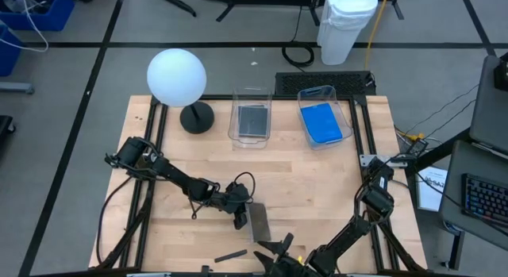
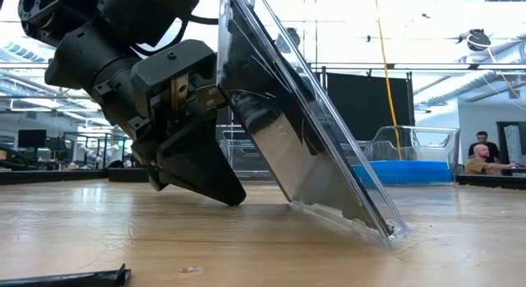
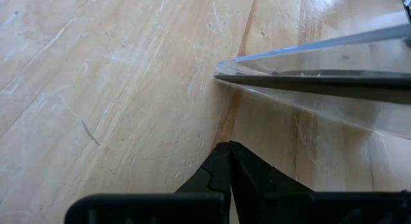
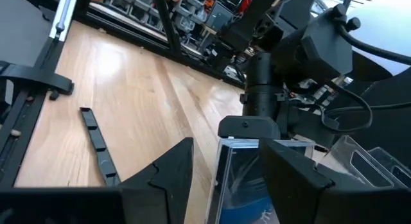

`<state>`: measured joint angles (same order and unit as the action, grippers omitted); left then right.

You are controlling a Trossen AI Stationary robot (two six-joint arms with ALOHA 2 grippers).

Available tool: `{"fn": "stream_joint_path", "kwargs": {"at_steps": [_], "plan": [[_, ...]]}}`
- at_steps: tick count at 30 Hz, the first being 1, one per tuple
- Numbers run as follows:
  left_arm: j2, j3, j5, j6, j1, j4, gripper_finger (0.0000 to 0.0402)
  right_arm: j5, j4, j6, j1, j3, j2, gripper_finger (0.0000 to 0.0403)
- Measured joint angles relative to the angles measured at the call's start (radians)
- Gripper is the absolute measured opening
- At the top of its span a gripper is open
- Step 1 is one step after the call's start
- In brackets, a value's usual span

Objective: Pick & place jewel cases by type
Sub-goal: Put the black CD case into the left transparent bin

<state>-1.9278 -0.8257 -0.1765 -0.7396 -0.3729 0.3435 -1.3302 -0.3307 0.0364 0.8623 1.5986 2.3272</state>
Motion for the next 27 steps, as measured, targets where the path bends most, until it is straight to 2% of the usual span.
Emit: {"fn": "stream_joint_path", "kwargs": {"at_steps": [12,18,27], "plan": [[0.001,0.0,-0.001,-0.004,0.0,0.001,0.0007,0.005,0.052,-0.08,-0.008,0.0,0.0,0.0168],[0.001,-0.001,-0.001,-0.003,0.0,0.002,0.0008,0.045,0.145,-0.192,-0.021,-0.001,0.0,0.0168],[0.001,-0.001,-0.001,-0.004,0.0,0.003,0.0008,0.108,0.219,-0.271,-0.044,-0.001,0.0,0.0168]]}}
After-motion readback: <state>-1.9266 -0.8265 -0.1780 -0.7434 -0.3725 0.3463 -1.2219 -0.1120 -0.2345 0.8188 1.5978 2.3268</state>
